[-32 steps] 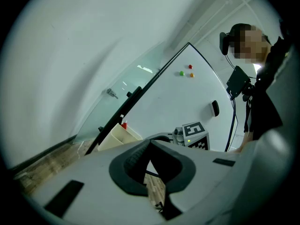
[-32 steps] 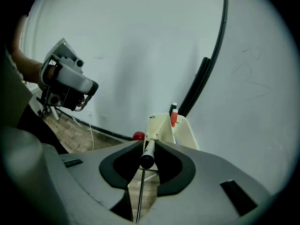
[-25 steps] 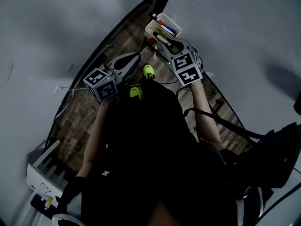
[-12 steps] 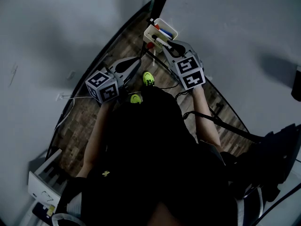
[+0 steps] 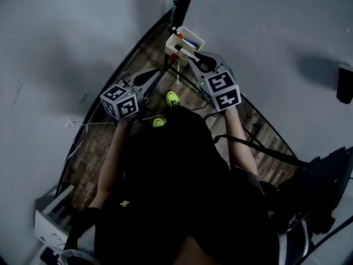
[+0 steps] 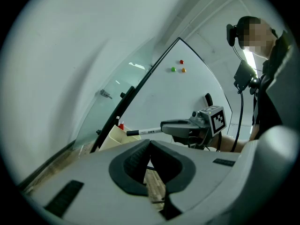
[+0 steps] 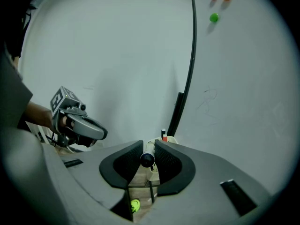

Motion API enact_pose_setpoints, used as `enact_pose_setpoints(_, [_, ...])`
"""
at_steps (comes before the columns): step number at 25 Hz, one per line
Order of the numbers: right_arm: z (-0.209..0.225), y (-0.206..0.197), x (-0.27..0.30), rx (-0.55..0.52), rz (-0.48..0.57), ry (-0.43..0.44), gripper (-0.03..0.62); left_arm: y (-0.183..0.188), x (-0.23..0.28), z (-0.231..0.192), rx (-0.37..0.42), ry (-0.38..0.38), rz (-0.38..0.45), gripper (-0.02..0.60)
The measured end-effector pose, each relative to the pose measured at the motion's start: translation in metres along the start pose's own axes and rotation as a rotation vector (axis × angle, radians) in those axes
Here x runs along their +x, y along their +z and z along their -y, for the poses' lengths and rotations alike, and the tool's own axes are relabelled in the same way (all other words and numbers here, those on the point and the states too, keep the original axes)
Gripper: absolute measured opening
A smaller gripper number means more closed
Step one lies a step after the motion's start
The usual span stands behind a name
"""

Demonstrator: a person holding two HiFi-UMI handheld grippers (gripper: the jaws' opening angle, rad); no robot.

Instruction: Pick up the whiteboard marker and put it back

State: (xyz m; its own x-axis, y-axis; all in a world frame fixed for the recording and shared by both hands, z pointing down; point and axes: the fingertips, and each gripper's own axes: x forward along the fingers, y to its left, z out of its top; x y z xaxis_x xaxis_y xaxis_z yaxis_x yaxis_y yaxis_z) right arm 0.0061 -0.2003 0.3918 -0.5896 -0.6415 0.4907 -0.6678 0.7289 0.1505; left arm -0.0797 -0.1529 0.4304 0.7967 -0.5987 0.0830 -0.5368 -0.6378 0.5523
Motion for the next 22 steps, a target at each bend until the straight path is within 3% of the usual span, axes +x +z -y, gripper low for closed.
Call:
enact_pose_setpoints(14, [-0.002,0.01,-0.015,0.0,0.039,-0.028,0.089,-0.01,0.007,-0.008,0.033,0.006,-0.036,0.014])
enact_pose_setpoints(22, [-0.008,0.011,-0.018,-0.006,0.038,-0.03,0.089,-0.009,0.0,-0.007,0.002,0.002,0.014,0.014])
